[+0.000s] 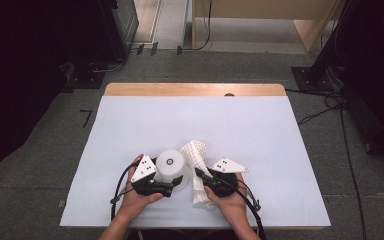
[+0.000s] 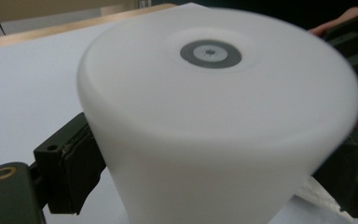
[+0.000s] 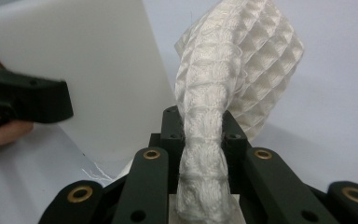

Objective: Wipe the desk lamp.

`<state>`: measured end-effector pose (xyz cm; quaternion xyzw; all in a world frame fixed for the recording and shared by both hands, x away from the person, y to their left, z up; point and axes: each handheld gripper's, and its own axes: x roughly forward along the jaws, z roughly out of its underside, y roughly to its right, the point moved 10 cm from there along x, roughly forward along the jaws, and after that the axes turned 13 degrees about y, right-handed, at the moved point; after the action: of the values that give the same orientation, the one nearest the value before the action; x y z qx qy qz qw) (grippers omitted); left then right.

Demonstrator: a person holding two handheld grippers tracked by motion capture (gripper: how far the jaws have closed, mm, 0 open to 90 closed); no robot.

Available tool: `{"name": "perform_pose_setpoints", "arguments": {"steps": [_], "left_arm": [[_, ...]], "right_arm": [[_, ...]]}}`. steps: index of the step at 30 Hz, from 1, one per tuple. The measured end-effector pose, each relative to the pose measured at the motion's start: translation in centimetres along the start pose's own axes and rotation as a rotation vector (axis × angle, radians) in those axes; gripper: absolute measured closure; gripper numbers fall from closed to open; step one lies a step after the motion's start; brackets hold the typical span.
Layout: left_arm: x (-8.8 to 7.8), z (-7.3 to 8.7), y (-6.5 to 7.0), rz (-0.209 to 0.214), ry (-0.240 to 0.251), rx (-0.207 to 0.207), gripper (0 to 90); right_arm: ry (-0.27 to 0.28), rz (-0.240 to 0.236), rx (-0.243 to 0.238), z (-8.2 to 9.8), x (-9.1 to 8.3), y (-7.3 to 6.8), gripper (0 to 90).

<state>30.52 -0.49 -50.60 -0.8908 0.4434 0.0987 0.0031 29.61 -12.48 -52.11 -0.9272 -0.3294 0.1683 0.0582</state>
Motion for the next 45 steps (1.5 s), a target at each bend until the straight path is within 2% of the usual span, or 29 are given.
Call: {"name": "perform_pose_setpoints", "arguments": {"steps": [4,6,8,11,13,16,18,20,21,23,26,29,31,33,36,39,41,43,45], "left_arm": [[-0.3,-0.4,0.0,-0.006,0.009,0.016,6.8],[-0.4,-0.5,-0.3,-0.026,0.015,0.015,4.8],[-0.5,-0.6,-0.2,-0.002,0.014,0.004,0.8],[-0.7,-0.6,-0.2,-0.004,0.016,-0.001,0.0],[-1.0,-0.7,-0.2,-0.009,0.029,0.012,0.0],[-1.4,-0.9,-0.1,0.010,0.049,0.020,0.0],[-1.6,-0.9,-0.1,0.024,0.057,0.012,0.0],[-1.7,-1.0,0.0,0.027,0.067,0.015,8.4],[-1.8,-1.1,0.1,0.014,0.076,0.046,8.8],[-1.8,-1.1,0.2,0.005,0.072,0.057,8.9],[-1.7,-1.5,0.2,-0.005,0.073,0.057,9.1],[-1.7,-2.0,0.2,-0.015,0.069,0.072,9.2],[-1.7,-2.1,0.3,-0.010,0.064,0.066,9.4],[-1.5,-2.2,0.4,-0.014,0.063,0.071,9.4],[-1.1,-2.3,0.8,-0.012,0.049,0.092,9.5],[-0.7,-2.3,1.2,-0.001,0.041,0.101,9.5],[-0.2,-2.3,1.6,0.012,0.033,0.111,9.5],[0.2,-2.2,2.1,0.020,0.021,0.138,9.6],[0.7,-2.1,2.7,0.030,0.008,0.160,9.8]], "right_arm": [[-0.010,-0.007,-0.005,0.5,0.4,-0.5,77.2],[-0.011,-0.007,-0.005,0.5,0.4,-0.6,77.2],[-0.006,-0.006,0.000,0.4,0.4,-0.5,77.1],[-0.005,-0.002,-0.002,0.4,0.4,-0.3,77.1],[-0.007,-0.003,0.003,0.5,0.5,-0.4,77.1],[-0.013,-0.010,0.001,0.7,0.8,-0.8,77.2],[-0.019,-0.022,-0.005,1.0,1.1,-1.5,77.3],[-0.026,-0.026,-0.006,1.2,1.2,-1.8,77.5],[-0.026,-0.028,-0.012,1.3,1.4,-2.3,77.7],[-0.027,-0.028,0.001,1.4,1.5,-2.5,77.9],[-0.024,-0.041,0.052,1.6,1.5,-2.6,78.2],[-0.029,-0.062,0.058,1.8,1.8,-3.2,78.3],[-0.045,-0.089,0.060,2.0,1.9,-3.6,78.1],[-0.043,-0.086,0.073,1.9,1.8,-3.3,78.1],[0.000,-0.059,0.080,0.8,1.2,-2.2,78.3],[0.068,-0.023,0.077,-1.3,-0.2,-0.8,78.4],[0.119,-0.026,0.064,-3.1,-1.3,-0.5,78.4],[0.156,-0.034,0.043,-4.7,-2.3,-0.5,78.4],[0.167,-0.050,0.022,-5.7,-3.0,-0.8,78.3]]}}
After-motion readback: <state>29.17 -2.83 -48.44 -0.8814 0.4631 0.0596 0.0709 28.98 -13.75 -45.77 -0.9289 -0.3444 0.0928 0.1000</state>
